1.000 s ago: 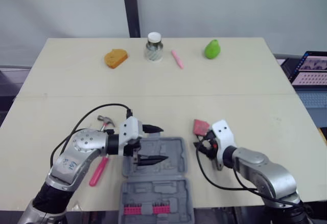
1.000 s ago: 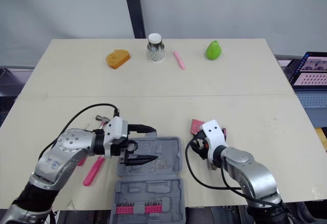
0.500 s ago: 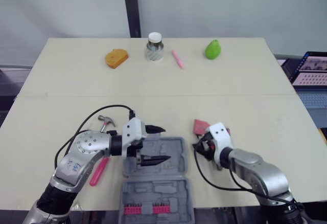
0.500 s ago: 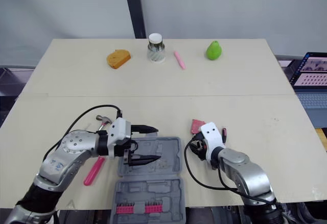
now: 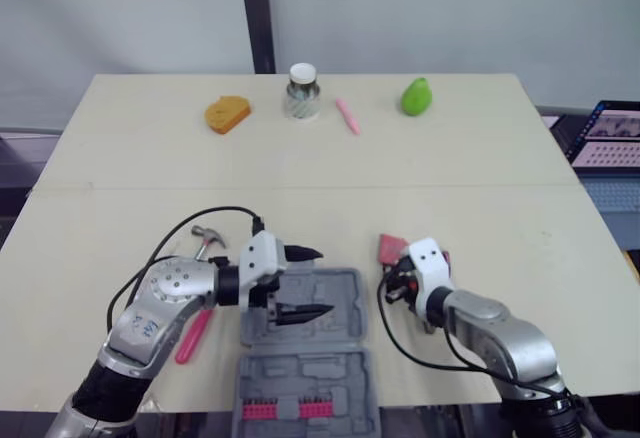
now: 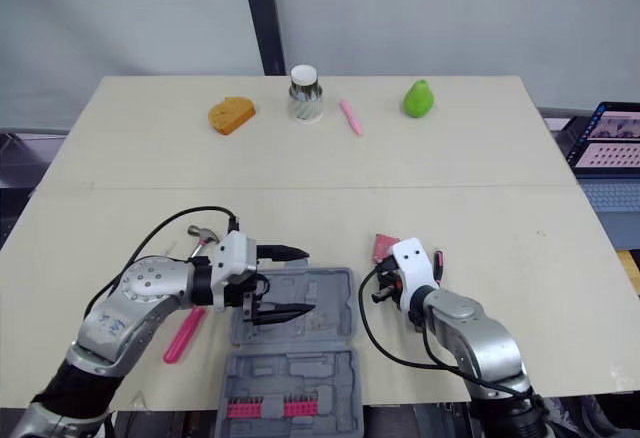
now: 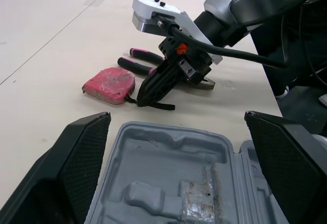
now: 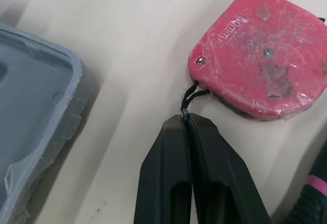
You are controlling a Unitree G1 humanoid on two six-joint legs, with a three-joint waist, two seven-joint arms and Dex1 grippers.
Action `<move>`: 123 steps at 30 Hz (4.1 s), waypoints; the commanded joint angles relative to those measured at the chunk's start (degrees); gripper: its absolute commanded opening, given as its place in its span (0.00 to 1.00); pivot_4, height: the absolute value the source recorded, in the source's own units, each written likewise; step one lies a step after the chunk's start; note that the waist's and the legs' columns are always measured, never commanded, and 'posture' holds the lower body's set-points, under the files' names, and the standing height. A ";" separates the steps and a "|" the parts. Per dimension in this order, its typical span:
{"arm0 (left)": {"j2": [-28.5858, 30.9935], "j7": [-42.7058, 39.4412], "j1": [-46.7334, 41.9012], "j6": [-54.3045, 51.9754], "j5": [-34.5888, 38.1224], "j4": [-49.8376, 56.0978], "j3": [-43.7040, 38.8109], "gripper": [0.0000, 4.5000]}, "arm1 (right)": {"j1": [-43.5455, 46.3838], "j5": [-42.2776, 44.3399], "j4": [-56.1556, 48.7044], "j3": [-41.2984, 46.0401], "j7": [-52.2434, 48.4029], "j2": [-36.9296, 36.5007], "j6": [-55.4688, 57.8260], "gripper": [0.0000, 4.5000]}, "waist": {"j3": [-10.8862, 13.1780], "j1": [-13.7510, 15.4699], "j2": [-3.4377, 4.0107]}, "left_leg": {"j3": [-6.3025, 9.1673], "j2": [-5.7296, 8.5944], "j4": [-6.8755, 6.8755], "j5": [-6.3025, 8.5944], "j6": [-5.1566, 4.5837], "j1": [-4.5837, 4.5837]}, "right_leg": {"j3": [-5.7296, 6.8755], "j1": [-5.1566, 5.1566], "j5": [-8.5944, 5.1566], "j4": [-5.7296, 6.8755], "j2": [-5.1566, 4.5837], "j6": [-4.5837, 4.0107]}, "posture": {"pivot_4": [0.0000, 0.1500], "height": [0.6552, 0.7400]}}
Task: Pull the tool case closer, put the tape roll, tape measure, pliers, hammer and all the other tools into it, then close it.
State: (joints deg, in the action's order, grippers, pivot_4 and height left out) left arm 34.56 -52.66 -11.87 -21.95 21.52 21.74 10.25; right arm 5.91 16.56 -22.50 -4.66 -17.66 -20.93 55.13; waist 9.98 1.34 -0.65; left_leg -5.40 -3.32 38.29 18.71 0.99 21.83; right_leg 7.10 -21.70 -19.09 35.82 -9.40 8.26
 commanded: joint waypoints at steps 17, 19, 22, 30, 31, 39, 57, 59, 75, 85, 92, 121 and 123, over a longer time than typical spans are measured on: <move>5.07 -5.89 3.52 1.42 -1.16 1.85 0.99 1.00 | -14.06 6.39 -15.35 2.33 -0.65 -1.64 7.84 0.01 | 0.00 0.00 0.00 | 0.02 0.00 -0.02 0.01 -0.02 0.00 | -0.02 0.00 0.00 -0.02 0.01 0.00 | 1.00 1.00; 5.64 -6.36 4.03 0.99 -0.84 2.47 0.88 1.00 | -15.64 6.83 -16.74 2.23 -0.46 -1.48 8.44 0.01 | 0.00 0.00 0.00 | 0.03 0.00 -0.03 0.01 -0.02 0.00 | -0.01 0.00 0.00 -0.02 0.01 0.00 | 1.00 1.00; 6.52 -7.12 4.81 0.37 -0.42 3.28 0.71 1.00 | -17.86 7.52 -18.92 2.15 -0.16 -1.11 9.57 0.01 | 0.00 -0.01 0.01 | 0.03 0.00 -0.03 0.01 -0.03 0.00 | -0.02 0.00 0.00 -0.02 0.01 0.00 | 1.00 1.00; 9.26 -9.13 6.60 -1.61 1.20 5.44 -0.06 1.00 | -24.72 9.57 -24.78 2.40 -0.03 -1.23 12.44 0.01 | 0.00 0.02 0.01 | 0.03 0.00 -0.02 0.03 -0.05 0.00 | -0.07 0.00 0.00 -0.03 0.01 -0.01 | 1.00 1.00; 9.49 -9.22 6.73 -1.81 1.39 5.63 -0.12 1.00 | -25.40 9.69 -25.28 2.41 -0.03 -1.29 12.58 0.01 | 0.00 0.02 0.00 | 0.03 0.00 -0.03 0.03 -0.05 0.00 | -0.07 0.00 -0.01 -0.03 0.01 -0.01 | 1.00 1.00; 11.74 -9.60 8.99 -3.52 3.05 8.58 -0.79 1.00 | -30.03 10.75 -28.48 2.77 0.27 -1.19 13.58 0.01 | 0.00 0.03 0.01 | 0.06 -0.01 -0.06 0.05 -0.08 0.01 | -0.07 0.00 -0.01 -0.08 0.03 -0.01 | 1.00 1.00; 10.67 -7.78 8.67 -2.80 2.89 8.00 -1.10 1.00 | -27.93 19.23 -30.74 12.56 -11.33 -12.81 13.50 0.43 | 0.00 0.07 0.02 | 0.02 0.04 -0.02 0.08 -0.14 0.01 | -0.21 0.01 -0.01 -0.10 0.03 -0.03 | 1.00 1.00; 9.87 -6.99 9.32 -2.09 3.01 8.12 -1.72 1.00 | -27.19 21.00 -29.70 15.15 -18.25 -19.36 9.83 0.63 | 0.00 0.08 0.02 | 0.02 0.05 -0.01 0.10 -0.17 0.00 | -0.24 0.03 -0.01 -0.13 0.03 -0.03 | 1.00 1.00; 6.71 -3.20 22.32 18.22 -6.01 6.73 -3.41 1.00 | -0.89 -8.26 8.12 -10.79 -55.07 -33.81 -50.18 0.99 | 0.07 -0.04 -0.10 | -0.19 0.03 0.03 0.10 -0.17 -0.32 | -0.40 0.22 -0.01 -0.23 0.06 -0.01 | 1.00 1.00; 5.38 -0.28 22.74 16.37 -6.56 8.72 -2.72 1.00 | 3.54 -13.38 12.88 -14.37 -53.21 -27.76 -54.77 0.99 | 0.07 0.05 -0.09 | -0.18 -0.02 0.19 0.12 -0.17 -0.31 | -0.37 0.23 -0.01 -0.16 0.06 0.00 | 1.00 1.00; 5.66 0.07 22.95 15.86 -6.45 8.93 -2.50 1.00 | 1.71 -11.28 17.89 -13.08 -53.94 -25.64 -60.52 0.99 | 0.07 0.05 -0.09 | -0.19 -0.02 0.19 0.14 -0.17 -0.31 | -0.36 0.24 0.00 -0.09 0.06 0.00 | 1.00 1.00; 5.48 0.53 22.58 14.45 -6.48 9.29 -2.01 1.00 | 1.61 -11.17 22.38 -12.29 -51.91 -22.25 -62.15 0.64 | 0.07 0.02 -0.08 | -0.21 -0.04 0.24 0.15 -0.16 -0.31 | -0.36 0.24 0.00 -0.04 0.07 0.00 | 1.00 1.00; 5.30 1.34 23.42 14.13 -6.53 9.46 -2.48 1.00 | 1.97 -9.96 20.57 -11.23 -52.43 -23.16 -59.67 0.64 | 0.07 0.00 -0.08 | -0.21 -0.04 0.24 0.15 -0.16 -0.31 | -0.37 0.24 -0.01 -0.04 0.07 0.00 | 1.00 1.00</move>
State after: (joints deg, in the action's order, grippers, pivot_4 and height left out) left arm 40.07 -51.97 10.54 -7.76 15.03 28.85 7.89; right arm 7.81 4.53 0.90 -17.85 -69.99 -43.42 -5.82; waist 10.05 1.34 -0.73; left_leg -5.61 -3.36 38.53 18.86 0.83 21.53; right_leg 6.73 -21.46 -19.10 35.79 -9.33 8.26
